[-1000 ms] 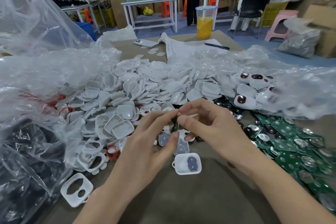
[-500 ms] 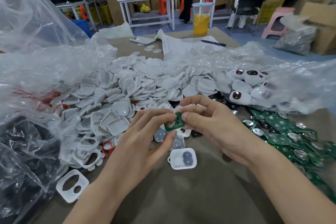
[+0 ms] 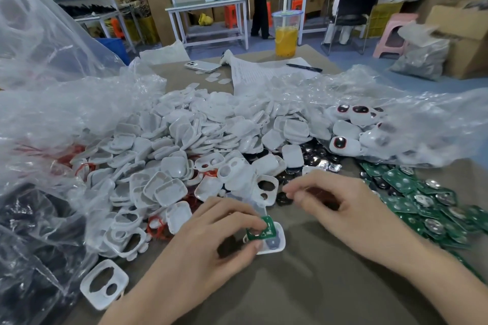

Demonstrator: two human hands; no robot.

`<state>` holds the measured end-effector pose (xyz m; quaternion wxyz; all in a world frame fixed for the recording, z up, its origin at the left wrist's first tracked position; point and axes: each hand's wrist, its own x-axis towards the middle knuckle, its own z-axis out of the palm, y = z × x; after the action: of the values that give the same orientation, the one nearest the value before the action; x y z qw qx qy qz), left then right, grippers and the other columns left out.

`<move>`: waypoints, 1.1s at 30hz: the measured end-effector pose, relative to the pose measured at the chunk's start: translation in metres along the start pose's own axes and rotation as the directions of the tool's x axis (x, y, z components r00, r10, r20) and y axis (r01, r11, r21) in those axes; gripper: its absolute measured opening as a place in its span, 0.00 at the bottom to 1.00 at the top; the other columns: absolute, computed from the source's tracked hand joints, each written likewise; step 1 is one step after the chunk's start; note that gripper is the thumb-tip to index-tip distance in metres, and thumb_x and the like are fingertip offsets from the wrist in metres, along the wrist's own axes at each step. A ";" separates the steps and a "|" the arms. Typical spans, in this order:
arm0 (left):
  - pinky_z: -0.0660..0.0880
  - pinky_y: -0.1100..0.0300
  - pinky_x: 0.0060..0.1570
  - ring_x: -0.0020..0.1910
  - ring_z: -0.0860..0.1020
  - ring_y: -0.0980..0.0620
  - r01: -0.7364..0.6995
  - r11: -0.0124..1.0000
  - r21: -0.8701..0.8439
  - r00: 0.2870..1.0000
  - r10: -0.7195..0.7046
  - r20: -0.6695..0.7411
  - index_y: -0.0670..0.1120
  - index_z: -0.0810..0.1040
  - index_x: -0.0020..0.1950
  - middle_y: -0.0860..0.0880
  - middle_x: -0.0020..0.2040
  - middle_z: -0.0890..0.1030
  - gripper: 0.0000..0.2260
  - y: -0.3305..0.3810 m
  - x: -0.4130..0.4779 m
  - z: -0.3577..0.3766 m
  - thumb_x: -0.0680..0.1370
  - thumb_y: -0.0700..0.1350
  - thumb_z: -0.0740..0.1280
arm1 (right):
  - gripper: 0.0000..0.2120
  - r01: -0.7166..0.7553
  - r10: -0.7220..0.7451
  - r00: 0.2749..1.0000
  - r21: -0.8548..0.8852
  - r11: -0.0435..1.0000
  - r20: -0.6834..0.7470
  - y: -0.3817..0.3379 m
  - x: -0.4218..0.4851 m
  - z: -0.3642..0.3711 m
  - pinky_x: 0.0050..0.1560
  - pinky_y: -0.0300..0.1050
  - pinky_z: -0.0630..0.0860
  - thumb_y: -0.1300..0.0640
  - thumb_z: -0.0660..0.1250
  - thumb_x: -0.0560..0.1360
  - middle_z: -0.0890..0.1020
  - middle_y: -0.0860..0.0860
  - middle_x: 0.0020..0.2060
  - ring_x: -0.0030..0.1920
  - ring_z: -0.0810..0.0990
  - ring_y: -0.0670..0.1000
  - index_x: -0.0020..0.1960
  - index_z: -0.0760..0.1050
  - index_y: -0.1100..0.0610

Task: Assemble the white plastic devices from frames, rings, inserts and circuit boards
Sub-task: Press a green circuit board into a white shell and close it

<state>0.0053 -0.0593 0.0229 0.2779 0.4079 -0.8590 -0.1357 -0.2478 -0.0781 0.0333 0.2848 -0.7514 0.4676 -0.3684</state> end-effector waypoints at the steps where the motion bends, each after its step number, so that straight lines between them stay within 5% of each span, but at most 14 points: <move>1: 0.72 0.64 0.57 0.59 0.76 0.58 -0.011 1.000 0.000 1.000 0.011 0.009 0.57 0.82 0.56 0.64 0.58 0.77 0.08 0.001 0.000 0.000 0.79 0.55 0.68 | 0.09 0.014 -0.011 0.999 -0.072 0.997 0.040 0.002 -0.001 0.000 0.51 0.32 0.75 0.47 0.69 0.77 0.83 0.35 0.50 0.51 0.82 0.40 0.56 0.80 0.37; 9: 0.74 0.62 0.57 0.59 0.76 0.58 -0.027 1.000 -0.001 0.999 0.027 0.041 0.55 0.83 0.55 0.63 0.57 0.78 0.09 0.002 0.000 0.004 0.79 0.56 0.67 | 0.26 0.121 -0.018 0.941 -0.286 0.950 0.337 0.003 0.001 0.004 0.62 0.29 0.64 0.32 0.70 0.70 0.74 0.30 0.58 0.63 0.70 0.34 0.66 0.70 0.33; 22: 0.73 0.63 0.57 0.59 0.76 0.59 -0.026 1.000 -0.008 0.997 0.027 0.067 0.56 0.83 0.57 0.63 0.58 0.78 0.10 0.000 0.003 0.006 0.80 0.57 0.66 | 0.26 0.110 -0.014 0.936 -0.254 0.961 0.352 0.008 0.003 0.005 0.59 0.24 0.62 0.36 0.72 0.71 0.70 0.23 0.58 0.64 0.67 0.34 0.67 0.69 0.32; 33: 0.74 0.59 0.56 0.58 0.77 0.57 -0.017 1.000 -0.012 0.997 0.018 0.079 0.58 0.82 0.57 0.64 0.58 0.77 0.09 0.001 0.004 0.008 0.80 0.57 0.66 | 0.25 0.124 -0.033 0.936 -0.242 0.962 0.351 0.013 0.004 0.008 0.62 0.31 0.67 0.33 0.70 0.70 0.72 0.27 0.57 0.65 0.69 0.36 0.65 0.67 0.28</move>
<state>-0.0015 -0.0618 0.0183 0.2473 0.3933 -0.8720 -0.1541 -0.2466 -0.0864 0.0204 0.2458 -0.8531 0.4244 -0.1783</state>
